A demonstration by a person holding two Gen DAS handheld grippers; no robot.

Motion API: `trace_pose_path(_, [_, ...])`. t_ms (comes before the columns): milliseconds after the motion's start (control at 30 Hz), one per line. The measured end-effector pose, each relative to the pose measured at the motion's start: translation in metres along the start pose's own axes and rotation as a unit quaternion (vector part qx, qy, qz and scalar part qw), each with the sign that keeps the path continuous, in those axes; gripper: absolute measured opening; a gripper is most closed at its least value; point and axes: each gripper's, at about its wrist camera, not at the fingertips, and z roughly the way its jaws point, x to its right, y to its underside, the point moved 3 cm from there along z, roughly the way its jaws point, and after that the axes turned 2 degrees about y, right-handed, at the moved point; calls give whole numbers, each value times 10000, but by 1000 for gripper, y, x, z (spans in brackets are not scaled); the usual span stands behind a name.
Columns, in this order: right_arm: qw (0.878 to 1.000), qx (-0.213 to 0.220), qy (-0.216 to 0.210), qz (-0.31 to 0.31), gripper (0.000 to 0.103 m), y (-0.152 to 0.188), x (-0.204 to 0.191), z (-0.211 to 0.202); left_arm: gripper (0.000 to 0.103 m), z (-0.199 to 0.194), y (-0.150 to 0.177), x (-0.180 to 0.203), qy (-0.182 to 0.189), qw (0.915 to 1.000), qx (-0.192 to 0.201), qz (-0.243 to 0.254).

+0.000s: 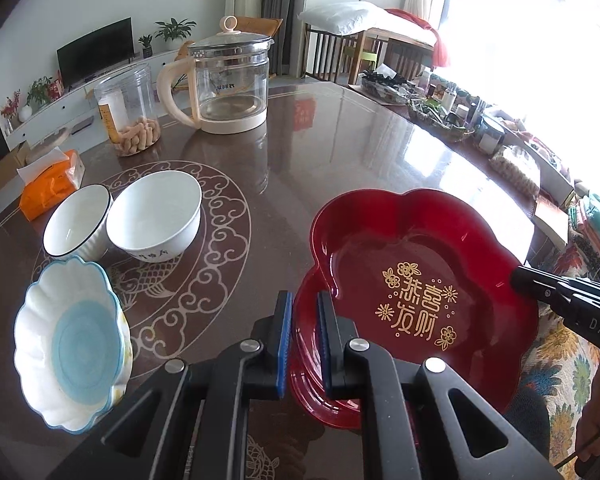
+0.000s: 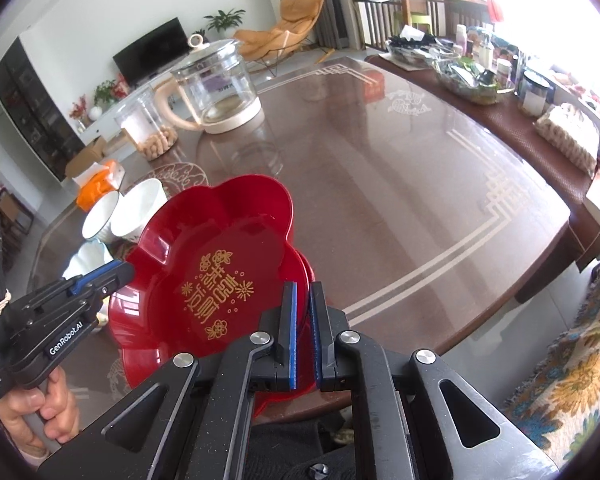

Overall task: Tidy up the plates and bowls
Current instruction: 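Close the right gripper on the red plate rim and lift it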

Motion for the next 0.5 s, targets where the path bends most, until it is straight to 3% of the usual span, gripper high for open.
trace_pose_path(500, [9995, 46, 305, -41, 8, 30, 3, 24, 12, 24, 20, 2, -211, 9995, -93, 208])
